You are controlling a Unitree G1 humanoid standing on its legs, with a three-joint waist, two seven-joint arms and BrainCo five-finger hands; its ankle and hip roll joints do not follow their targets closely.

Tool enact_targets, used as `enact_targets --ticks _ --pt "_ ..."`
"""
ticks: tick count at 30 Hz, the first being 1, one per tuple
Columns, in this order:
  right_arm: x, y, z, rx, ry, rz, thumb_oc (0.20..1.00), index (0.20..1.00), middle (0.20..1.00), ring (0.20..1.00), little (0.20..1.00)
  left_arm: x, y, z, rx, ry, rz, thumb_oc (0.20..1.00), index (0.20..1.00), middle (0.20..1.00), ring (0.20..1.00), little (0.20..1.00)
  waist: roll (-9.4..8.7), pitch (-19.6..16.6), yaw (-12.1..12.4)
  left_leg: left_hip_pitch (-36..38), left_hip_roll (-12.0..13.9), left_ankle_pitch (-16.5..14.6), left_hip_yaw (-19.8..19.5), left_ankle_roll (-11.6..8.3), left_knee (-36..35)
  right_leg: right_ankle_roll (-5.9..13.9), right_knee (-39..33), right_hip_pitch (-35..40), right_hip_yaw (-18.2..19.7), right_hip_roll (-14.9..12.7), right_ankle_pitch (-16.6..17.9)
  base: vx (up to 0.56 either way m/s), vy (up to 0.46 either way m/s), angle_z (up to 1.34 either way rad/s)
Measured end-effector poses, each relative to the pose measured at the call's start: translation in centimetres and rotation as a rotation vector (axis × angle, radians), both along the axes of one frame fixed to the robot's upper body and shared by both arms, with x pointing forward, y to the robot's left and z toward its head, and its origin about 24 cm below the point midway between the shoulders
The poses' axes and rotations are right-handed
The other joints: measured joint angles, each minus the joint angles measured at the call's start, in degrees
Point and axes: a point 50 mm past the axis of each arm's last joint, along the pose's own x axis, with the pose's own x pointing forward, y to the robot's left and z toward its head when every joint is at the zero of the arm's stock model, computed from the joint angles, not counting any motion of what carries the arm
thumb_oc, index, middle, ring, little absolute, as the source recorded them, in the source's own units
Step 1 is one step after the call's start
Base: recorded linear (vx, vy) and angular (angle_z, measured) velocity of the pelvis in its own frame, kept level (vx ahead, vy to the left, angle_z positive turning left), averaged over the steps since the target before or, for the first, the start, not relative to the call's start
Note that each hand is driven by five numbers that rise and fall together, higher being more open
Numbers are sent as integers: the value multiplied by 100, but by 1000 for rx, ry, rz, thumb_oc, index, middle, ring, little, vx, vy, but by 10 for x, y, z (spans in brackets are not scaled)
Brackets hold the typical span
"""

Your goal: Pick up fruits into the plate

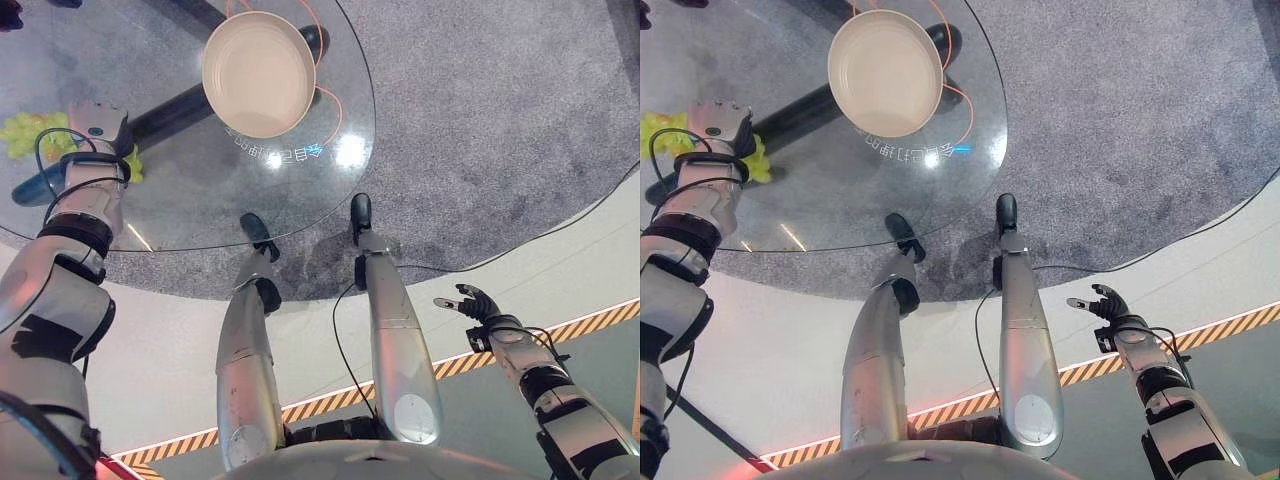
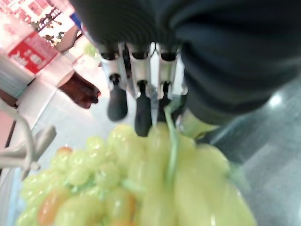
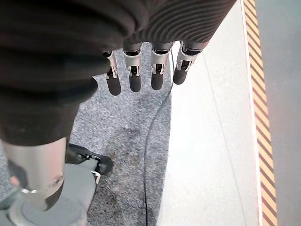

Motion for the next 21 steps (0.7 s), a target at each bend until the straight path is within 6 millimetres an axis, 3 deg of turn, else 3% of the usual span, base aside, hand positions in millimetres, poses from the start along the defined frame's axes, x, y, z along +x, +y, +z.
enact_targets --ticks 12,13,14,21 --pt "4 4 3 11 -30 -1 1000 1000 1000 1000 1000 -4 4 1 -31 -114 -11 200 200 200 200 200 -65 -6 26 -1 -1 1 -17 0 -47 1 -102 42 -34 4 2 -2 -11 0" --pt "4 4 3 10 -29 3 1000 1000 1000 1000 1000 -4 3 2 -39 -135 -22 536 536 536 536 536 -65 -6 33 -1 -1 2 -28 -1 -47 0 -101 49 -44 4 3 -6 -43 4" --pt "4 5 3 11 -29 6 1000 1000 1000 1000 1000 -4 2 4 -36 -156 -34 1000 1000 1000 1000 1000 -65 -6 41 -1 -1 1 -39 -1 -47 0 -101 57 -59 2 3 -4 -40 4" --pt "4 8 2 11 -24 18 1000 1000 1000 1000 1000 -3 -5 17 -40 -243 -94 1000 1000 1000 1000 1000 -67 -5 43 0 -6 11 -100 -4 -51 -1 -100 97 -130 -8 2 -2 -15 3"
